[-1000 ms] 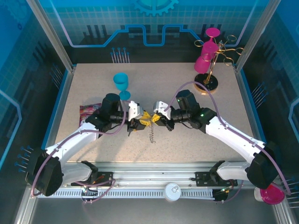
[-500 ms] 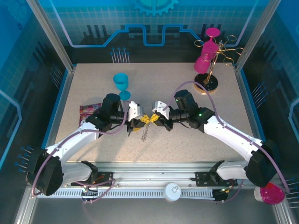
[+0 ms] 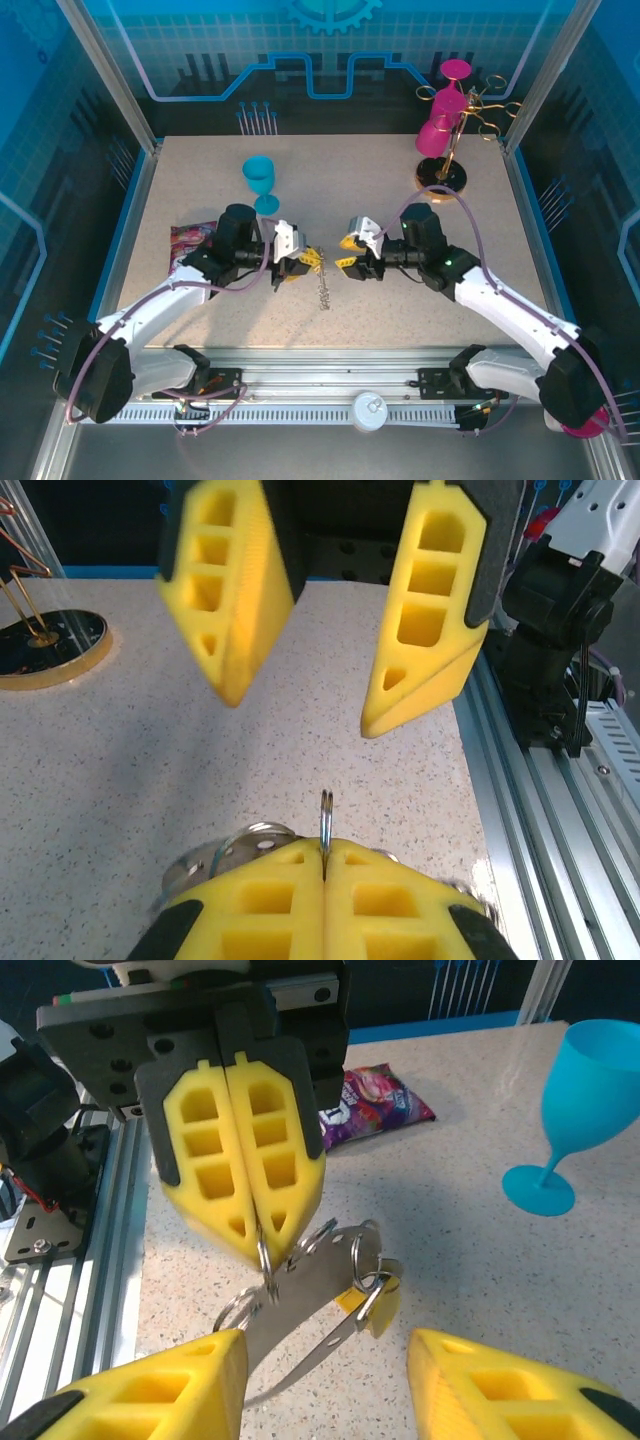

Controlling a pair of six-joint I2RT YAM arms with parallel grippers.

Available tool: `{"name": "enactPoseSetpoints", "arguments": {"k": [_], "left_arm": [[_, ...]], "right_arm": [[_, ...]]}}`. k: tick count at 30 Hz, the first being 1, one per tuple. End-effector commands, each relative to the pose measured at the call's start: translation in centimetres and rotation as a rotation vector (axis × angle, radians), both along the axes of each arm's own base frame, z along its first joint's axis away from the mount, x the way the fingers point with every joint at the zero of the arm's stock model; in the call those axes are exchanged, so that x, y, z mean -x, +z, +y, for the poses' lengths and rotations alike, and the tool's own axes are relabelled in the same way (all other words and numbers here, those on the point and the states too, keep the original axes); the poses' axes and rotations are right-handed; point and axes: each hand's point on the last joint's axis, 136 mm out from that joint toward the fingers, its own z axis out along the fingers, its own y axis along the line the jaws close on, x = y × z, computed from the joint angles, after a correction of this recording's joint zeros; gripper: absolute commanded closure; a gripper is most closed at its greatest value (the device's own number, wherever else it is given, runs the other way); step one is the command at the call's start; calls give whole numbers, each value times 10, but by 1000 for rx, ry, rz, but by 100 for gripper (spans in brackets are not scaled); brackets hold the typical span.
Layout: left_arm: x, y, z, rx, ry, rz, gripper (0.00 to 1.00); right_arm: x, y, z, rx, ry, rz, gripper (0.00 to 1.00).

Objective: Put the keys on the keyring

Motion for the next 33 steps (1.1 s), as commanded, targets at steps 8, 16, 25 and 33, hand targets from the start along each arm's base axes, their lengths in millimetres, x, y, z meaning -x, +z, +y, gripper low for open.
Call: {"name": "enactPoseSetpoints", "arguments": {"k": [8, 16, 25, 33], "left_arm": [[16, 38, -2, 237, 14, 133, 100], [14, 35, 1, 300, 56, 135, 100], [18, 37, -2, 274, 21, 54, 100], [28, 39, -6, 274, -44, 28, 100]], "right_arm": [[7, 16, 15, -185, 76, -90, 64], [13, 18, 19, -198, 82, -93, 67], [33, -2, -9, -79, 31, -91, 72], [39, 16, 21, -188, 112, -108, 75]]}}
